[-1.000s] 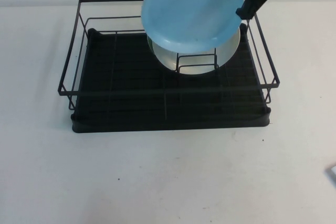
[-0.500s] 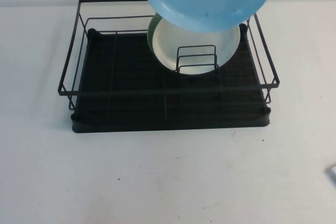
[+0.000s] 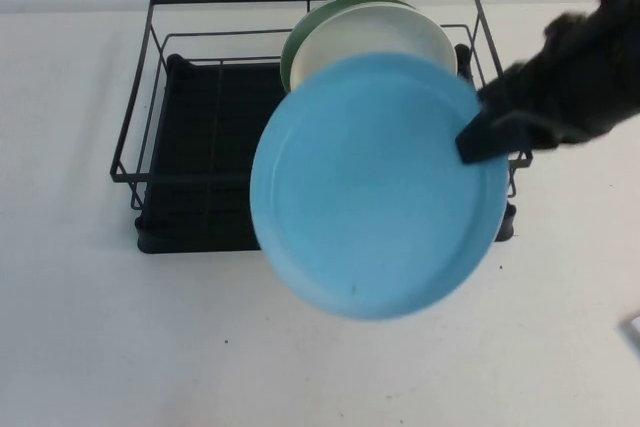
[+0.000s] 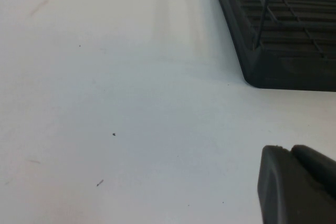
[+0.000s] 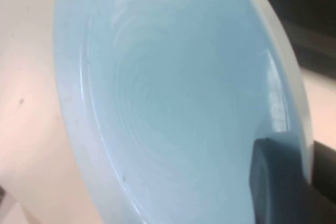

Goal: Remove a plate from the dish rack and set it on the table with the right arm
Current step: Place the plate from the table

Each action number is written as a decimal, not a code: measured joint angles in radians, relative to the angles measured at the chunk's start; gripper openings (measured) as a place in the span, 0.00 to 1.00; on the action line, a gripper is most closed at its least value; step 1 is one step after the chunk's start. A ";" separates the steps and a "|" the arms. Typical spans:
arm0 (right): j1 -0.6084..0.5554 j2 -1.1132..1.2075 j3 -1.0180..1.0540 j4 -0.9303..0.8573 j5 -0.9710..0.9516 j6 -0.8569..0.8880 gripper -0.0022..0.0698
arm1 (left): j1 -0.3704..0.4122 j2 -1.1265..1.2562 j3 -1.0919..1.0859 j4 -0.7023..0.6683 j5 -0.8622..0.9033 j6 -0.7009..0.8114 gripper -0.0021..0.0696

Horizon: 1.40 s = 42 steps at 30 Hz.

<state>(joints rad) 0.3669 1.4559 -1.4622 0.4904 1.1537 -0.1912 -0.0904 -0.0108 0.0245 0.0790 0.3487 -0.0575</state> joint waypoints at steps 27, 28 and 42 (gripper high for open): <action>0.088 0.209 0.485 0.202 -0.521 0.060 0.10 | 0.000 0.000 0.000 0.000 0.000 0.000 0.02; 0.088 0.217 0.485 0.208 -0.522 0.058 0.10 | 0.000 0.000 0.000 0.000 0.000 0.000 0.02; 0.088 0.276 0.485 0.213 -0.582 0.056 0.17 | 0.000 0.000 0.000 0.000 0.000 0.000 0.02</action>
<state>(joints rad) 0.4546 1.7323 -0.9772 0.7031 0.5715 -0.1348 -0.0904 -0.0108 0.0245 0.0790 0.3487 -0.0575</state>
